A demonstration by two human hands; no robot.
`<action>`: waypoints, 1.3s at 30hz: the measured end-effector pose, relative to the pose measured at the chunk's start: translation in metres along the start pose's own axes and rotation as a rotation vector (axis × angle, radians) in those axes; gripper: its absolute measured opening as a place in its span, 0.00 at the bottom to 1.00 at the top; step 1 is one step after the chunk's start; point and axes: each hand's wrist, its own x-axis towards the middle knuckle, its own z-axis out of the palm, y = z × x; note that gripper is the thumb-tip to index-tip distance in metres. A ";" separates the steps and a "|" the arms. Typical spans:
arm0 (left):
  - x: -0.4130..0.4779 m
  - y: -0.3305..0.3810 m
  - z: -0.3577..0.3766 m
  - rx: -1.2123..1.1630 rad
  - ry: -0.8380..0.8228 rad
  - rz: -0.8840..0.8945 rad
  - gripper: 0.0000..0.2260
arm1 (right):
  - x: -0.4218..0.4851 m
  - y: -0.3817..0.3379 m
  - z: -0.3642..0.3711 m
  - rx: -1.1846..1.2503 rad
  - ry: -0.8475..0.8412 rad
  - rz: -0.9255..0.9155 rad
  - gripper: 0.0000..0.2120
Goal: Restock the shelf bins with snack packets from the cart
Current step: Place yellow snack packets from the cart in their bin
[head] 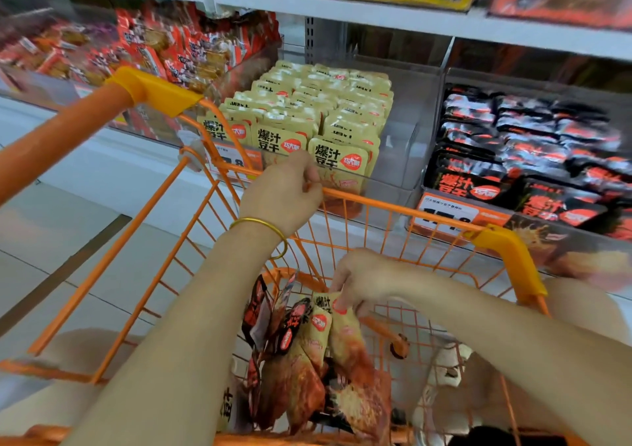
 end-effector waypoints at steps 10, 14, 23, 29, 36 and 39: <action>0.006 0.011 -0.011 -0.309 -0.028 -0.091 0.13 | -0.058 -0.011 -0.053 0.195 0.426 -0.337 0.07; 0.003 0.018 -0.014 -0.458 -0.152 -0.131 0.11 | -0.062 -0.017 -0.063 0.313 0.594 -0.408 0.09; 0.007 0.017 -0.017 -0.574 0.051 0.019 0.10 | -0.060 -0.033 -0.076 0.338 0.614 -0.502 0.10; 0.016 0.017 -0.013 -0.589 0.286 -0.036 0.10 | -0.058 -0.041 -0.094 0.373 0.876 -0.542 0.09; 0.045 0.009 0.009 0.151 0.097 0.160 0.18 | -0.050 -0.051 -0.126 0.249 1.279 -0.520 0.08; 0.041 0.004 0.024 0.212 0.060 0.146 0.19 | -0.035 -0.052 -0.130 0.159 1.259 -0.497 0.11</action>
